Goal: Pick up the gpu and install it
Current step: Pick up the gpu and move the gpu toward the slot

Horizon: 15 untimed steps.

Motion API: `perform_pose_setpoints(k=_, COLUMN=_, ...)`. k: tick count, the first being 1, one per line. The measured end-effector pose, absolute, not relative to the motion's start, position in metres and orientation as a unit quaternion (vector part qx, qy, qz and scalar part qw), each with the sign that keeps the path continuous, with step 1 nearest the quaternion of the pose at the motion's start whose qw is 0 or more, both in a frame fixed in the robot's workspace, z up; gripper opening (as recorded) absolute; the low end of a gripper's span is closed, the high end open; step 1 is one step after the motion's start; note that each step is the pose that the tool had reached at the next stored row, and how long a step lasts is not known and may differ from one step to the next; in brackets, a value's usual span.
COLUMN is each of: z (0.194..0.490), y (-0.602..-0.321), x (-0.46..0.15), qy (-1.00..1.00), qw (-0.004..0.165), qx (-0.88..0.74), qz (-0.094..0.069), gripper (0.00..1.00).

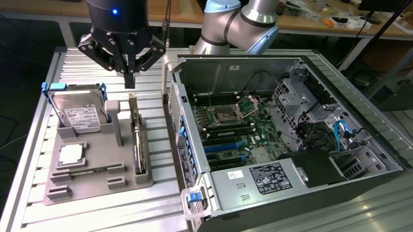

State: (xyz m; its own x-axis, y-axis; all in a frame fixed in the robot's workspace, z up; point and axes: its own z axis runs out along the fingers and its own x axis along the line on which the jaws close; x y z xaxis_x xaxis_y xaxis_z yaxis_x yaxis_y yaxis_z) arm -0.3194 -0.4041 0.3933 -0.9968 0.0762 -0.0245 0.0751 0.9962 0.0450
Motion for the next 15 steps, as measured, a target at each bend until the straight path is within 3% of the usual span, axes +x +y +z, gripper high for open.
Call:
perform_pose_setpoints(k=11, z=0.3933, y=-0.4041, x=-0.3197, qy=0.999, qw=0.013, qx=0.038, qz=0.022, gripper=0.11)
perform_pose_setpoints(k=12, z=0.3933, y=-0.4041, x=-0.3197, qy=0.999, qw=0.013, qx=0.038, qz=0.022, gripper=0.17)
perform_pose_setpoints(k=14, z=0.3933, y=-0.4041, x=-0.3197, qy=0.999, qw=0.013, qx=0.038, qz=0.022, gripper=0.17)
perform_pose_setpoints(k=15, z=0.3933, y=-0.4041, x=-0.3197, qy=0.999, qw=0.013, qx=0.038, qz=0.022, gripper=0.24)
